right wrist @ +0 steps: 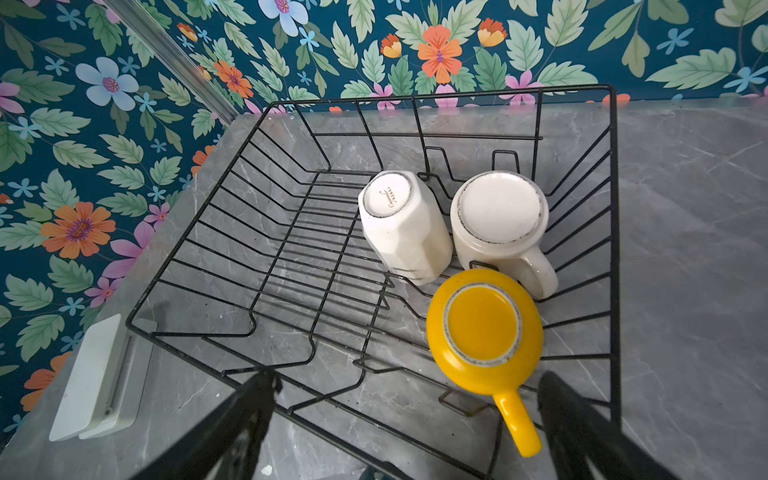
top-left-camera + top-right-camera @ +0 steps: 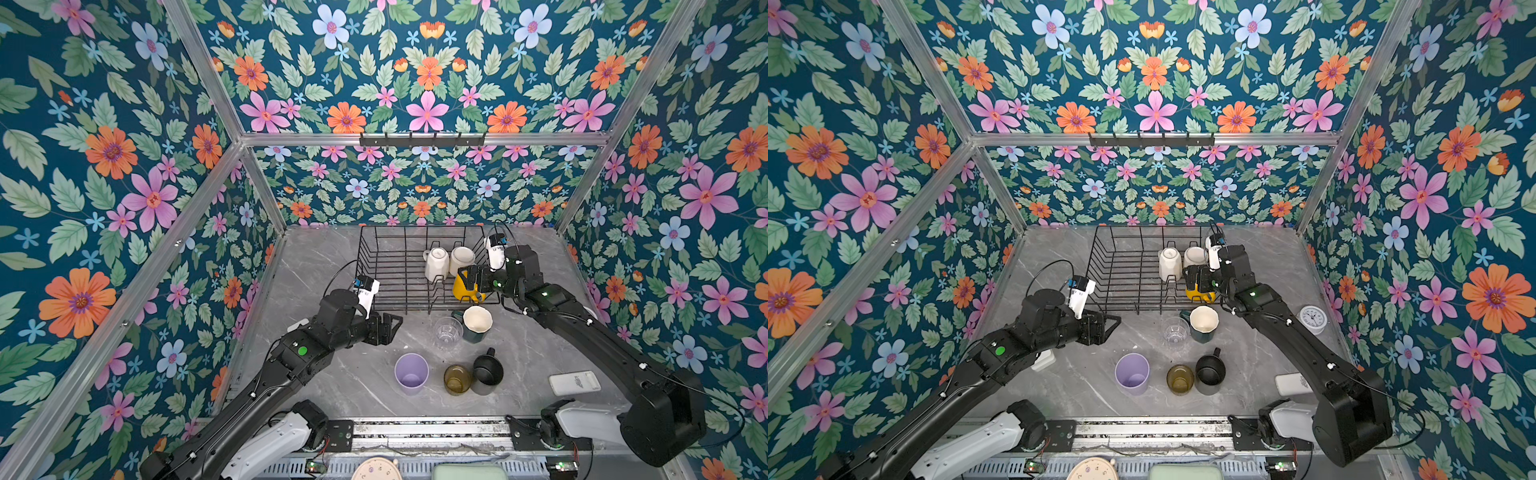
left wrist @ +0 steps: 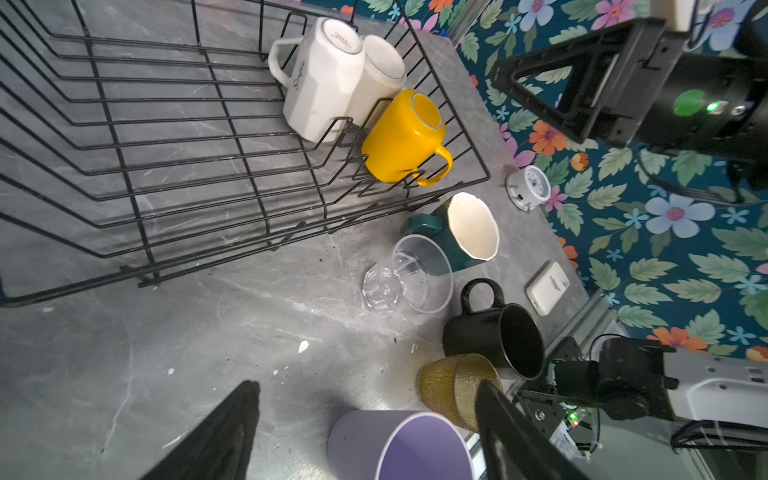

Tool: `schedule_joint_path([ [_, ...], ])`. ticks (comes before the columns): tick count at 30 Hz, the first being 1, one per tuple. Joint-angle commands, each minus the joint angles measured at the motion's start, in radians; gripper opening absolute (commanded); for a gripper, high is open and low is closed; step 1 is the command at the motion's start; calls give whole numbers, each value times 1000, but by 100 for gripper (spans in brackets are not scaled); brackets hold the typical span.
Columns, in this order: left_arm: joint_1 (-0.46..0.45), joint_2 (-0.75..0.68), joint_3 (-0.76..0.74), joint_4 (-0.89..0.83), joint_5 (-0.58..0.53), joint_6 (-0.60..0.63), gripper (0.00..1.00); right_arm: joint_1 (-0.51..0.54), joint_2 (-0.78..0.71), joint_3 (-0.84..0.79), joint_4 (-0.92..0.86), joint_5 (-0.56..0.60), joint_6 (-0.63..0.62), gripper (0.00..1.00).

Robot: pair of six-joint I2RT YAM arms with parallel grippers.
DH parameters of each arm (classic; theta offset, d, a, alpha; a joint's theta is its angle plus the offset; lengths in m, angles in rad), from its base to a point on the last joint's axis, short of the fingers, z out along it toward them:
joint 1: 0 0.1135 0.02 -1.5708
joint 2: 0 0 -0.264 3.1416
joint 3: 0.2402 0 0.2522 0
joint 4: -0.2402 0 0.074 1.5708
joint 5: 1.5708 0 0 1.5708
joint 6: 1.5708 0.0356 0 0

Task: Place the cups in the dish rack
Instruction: 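Move the left gripper down toward the lilac cup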

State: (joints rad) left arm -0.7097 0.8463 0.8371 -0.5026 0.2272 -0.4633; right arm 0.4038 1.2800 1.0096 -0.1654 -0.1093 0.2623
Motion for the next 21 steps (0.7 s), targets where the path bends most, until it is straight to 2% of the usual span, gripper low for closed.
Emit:
schedule_joint_path([
  [1,-20,-4,3,-65,-62,-7,82,1,-2,-12,20,14,18,98],
  [6,-67,-16,-23,-84,-52,-34,81,0,-2,-13,10,28,10,98],
  [17,-194,3,-38,-131,-110,-66,81,2,10,2,-5,7,10,98],
  [21,-255,24,-27,-170,-146,-74,80,0,1,-19,7,34,18,98],
])
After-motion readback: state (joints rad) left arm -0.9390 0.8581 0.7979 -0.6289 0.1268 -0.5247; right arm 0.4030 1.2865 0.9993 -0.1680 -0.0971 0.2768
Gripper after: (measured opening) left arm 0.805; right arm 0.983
